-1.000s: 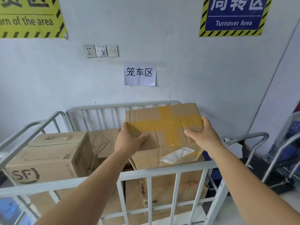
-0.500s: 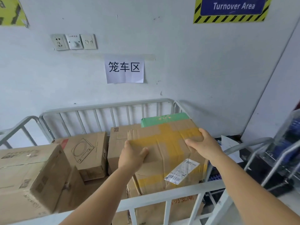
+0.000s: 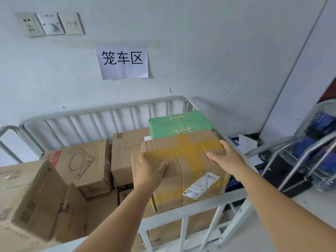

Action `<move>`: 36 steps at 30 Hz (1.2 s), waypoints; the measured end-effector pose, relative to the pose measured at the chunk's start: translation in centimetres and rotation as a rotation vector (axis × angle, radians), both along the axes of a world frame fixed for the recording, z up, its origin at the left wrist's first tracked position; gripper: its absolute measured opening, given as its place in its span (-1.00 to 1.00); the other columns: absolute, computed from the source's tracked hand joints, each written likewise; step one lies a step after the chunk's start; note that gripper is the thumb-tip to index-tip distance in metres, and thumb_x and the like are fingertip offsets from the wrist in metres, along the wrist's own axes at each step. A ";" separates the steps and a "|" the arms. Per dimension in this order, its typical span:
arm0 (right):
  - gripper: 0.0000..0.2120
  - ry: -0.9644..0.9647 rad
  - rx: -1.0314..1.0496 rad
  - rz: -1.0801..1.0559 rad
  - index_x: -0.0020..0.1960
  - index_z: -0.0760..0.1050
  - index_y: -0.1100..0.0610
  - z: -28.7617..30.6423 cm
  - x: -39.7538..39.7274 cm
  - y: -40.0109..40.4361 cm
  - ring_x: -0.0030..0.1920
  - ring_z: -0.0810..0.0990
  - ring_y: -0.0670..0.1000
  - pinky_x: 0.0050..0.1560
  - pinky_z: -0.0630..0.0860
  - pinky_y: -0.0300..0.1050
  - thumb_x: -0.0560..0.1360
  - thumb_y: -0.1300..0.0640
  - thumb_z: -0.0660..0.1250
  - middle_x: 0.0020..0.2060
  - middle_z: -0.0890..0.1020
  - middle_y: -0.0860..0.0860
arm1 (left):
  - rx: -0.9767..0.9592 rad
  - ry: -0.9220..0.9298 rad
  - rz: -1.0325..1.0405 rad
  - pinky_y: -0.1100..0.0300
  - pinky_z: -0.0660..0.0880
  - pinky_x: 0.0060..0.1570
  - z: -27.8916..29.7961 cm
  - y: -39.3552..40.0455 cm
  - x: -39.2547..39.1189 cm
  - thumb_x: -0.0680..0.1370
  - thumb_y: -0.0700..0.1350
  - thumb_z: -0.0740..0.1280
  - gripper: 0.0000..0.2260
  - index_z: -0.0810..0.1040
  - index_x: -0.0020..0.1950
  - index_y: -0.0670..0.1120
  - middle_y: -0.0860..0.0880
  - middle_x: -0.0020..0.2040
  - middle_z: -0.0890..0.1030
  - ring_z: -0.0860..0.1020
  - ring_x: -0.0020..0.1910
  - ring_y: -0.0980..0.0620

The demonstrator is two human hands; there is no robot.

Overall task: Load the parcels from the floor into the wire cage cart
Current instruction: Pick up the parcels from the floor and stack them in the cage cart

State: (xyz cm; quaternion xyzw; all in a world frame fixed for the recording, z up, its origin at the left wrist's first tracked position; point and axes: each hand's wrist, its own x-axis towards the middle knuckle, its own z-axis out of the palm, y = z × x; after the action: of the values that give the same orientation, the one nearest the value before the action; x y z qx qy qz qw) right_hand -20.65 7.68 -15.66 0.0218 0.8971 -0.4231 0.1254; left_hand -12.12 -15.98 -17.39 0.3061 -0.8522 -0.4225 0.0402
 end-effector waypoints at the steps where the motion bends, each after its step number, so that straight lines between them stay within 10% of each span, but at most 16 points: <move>1: -0.17 0.010 0.020 0.004 0.57 0.04 -0.07 0.0 -0.1 -0.1 0.45 0.30 0.12 0.39 0.32 0.21 0.45 -0.20 0.37 0.49 0.28 0.01 | -0.007 -0.014 -0.009 -0.05 0.51 0.13 0.1 -0.1 -0.1 0.43 0.21 0.39 -0.21 0.11 0.51 -0.06 -0.11 0.33 0.42 0.50 0.18 -0.14; 14: -0.25 0.251 0.447 0.029 0.60 -0.05 0.06 2.0 6.9 -1.3 0.56 0.05 0.10 0.50 0.12 0.11 0.57 -0.20 0.19 0.58 0.04 0.02 | -0.604 -0.007 -0.433 -0.02 -0.01 0.49 3.3 1.1 2.3 0.59 0.21 0.15 -0.29 -0.06 0.58 -0.10 -0.09 0.58 0.00 -0.03 0.56 -0.09; 36: -0.29 0.025 0.605 -0.562 0.59 -0.02 0.12 -0.8 46.2 11.1 0.55 0.05 0.06 0.52 0.02 0.01 0.60 -0.20 0.12 0.56 0.11 0.05 | -0.686 0.207 -1.373 -0.01 0.11 0.48 2.5 17.6 24.5 0.57 0.17 0.22 -0.33 0.04 0.57 -0.06 -0.06 0.53 0.20 0.15 0.52 -0.07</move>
State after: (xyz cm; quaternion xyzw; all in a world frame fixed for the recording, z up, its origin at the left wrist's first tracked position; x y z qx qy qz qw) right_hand 25.55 18.82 -16.41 0.2967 0.9416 -0.1584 -0.0182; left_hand 12.39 1.66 -14.93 -0.3613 -0.9261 -0.0918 -0.0589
